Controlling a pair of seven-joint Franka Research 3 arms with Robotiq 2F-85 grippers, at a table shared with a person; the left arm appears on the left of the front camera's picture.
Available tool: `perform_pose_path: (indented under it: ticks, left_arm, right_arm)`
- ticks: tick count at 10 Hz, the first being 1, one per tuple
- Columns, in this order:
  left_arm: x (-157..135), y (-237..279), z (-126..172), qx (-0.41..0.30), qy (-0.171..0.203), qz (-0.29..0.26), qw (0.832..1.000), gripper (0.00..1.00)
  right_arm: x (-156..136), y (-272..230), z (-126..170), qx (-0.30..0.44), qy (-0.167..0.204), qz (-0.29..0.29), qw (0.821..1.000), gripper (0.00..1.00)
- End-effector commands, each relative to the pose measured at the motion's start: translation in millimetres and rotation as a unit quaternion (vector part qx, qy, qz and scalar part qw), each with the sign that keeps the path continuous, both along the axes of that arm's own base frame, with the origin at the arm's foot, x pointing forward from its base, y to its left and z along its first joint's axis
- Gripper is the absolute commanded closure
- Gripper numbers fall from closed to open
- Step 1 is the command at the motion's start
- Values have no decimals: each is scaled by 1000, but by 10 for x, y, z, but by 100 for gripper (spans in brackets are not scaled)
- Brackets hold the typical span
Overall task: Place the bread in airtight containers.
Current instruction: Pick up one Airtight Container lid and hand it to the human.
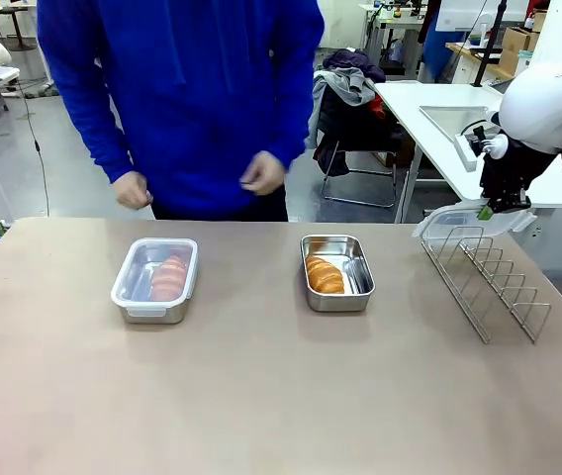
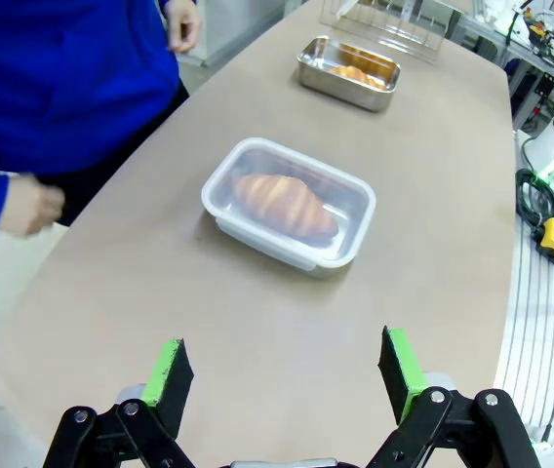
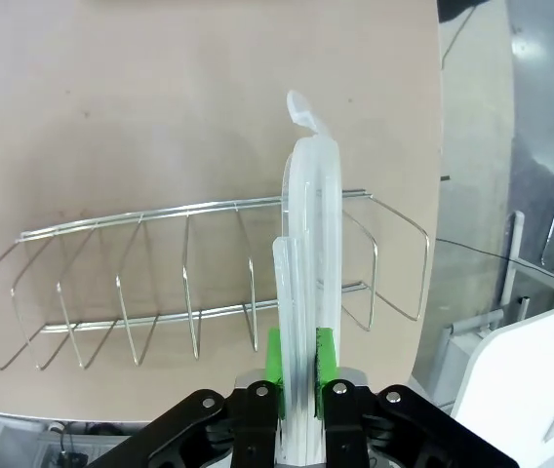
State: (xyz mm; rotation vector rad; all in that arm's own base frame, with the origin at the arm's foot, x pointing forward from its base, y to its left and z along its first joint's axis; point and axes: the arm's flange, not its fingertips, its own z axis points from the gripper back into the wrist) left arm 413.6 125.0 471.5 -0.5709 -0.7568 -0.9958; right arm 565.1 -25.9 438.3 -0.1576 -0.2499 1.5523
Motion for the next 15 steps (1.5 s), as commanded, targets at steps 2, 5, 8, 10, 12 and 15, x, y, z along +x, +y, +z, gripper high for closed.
perform_pose_path:
  ticks: [2, 5, 8, 10, 12, 15]
  left_arm:
    - [-9, 0, 13, 0, -7, -8, 1000, 0]
    - [-9, 0, 13, 0, -7, -8, 1000, 0]
    - [-9, 0, 13, 0, -7, -8, 1000, 0]
    - [-9, 0, 13, 0, -7, -8, 1000, 0]
    - [-9, 0, 13, 0, -7, -8, 1000, 0]
    - [-9, 0, 13, 0, -7, -8, 1000, 0]
  right_arm:
    - [-169, -34, 460, -3, -31, -33, 999, 100]
    - [-609, -64, 1441, 33, -86, -13, 996, 92]
    - [-875, 95, 1932, 55, -166, 85, 981, 92]
    - [-969, 351, 2011, 57, -236, 185, 952, 92]
    - [-892, 715, 1915, 76, -262, 278, 921, 92]
    - [-682, 1164, 1615, 76, -261, 336, 902, 92]
